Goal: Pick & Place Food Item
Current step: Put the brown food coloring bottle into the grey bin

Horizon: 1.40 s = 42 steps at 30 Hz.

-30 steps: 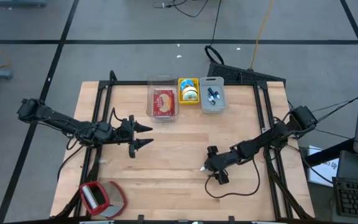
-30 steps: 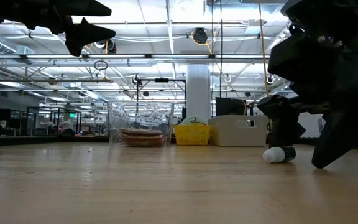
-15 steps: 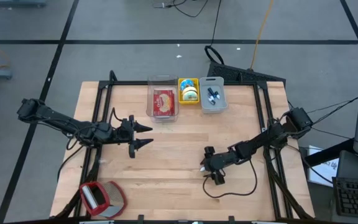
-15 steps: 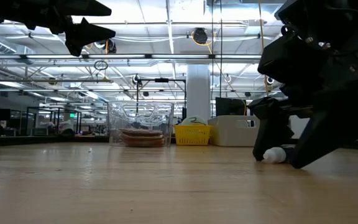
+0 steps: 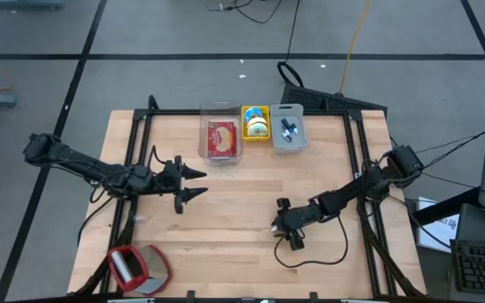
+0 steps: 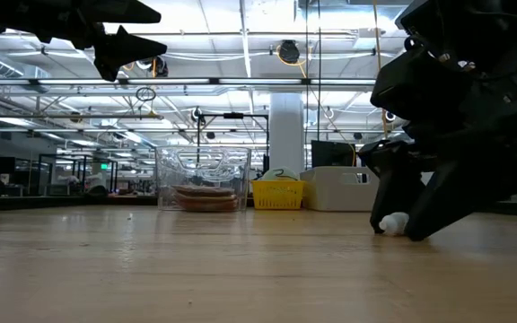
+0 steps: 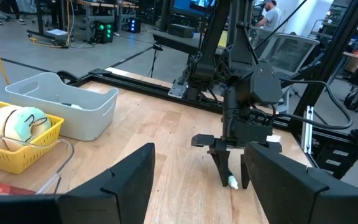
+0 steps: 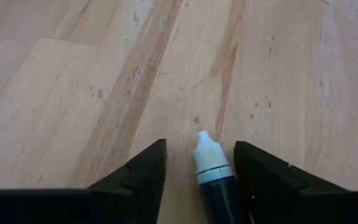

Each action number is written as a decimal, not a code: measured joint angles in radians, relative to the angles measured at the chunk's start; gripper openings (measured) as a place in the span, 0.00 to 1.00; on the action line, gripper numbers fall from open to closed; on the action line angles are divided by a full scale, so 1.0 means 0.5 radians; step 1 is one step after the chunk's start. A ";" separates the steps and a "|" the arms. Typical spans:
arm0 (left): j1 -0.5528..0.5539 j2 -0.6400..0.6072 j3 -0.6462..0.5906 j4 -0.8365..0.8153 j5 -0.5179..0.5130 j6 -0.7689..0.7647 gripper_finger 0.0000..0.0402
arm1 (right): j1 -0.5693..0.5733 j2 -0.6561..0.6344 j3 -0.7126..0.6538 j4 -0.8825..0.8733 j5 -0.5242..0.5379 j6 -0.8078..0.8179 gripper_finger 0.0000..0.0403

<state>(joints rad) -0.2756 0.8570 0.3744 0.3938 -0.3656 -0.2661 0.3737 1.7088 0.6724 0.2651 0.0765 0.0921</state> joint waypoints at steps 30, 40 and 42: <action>0.001 0.000 0.000 0.000 0.000 0.000 0.63 | -0.003 -0.092 -0.007 -0.033 0.004 -0.018 0.17; 0.000 0.000 0.000 0.000 0.001 0.000 0.63 | -0.095 -0.425 -0.009 -0.022 0.024 -0.076 0.17; 0.000 0.001 0.000 -0.001 0.000 0.000 0.63 | -0.145 -0.498 -0.007 -0.001 0.026 -0.067 0.16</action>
<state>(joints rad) -0.2755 0.8573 0.3745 0.3936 -0.3655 -0.2661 0.3012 1.4601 0.6689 0.2645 0.0893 0.0587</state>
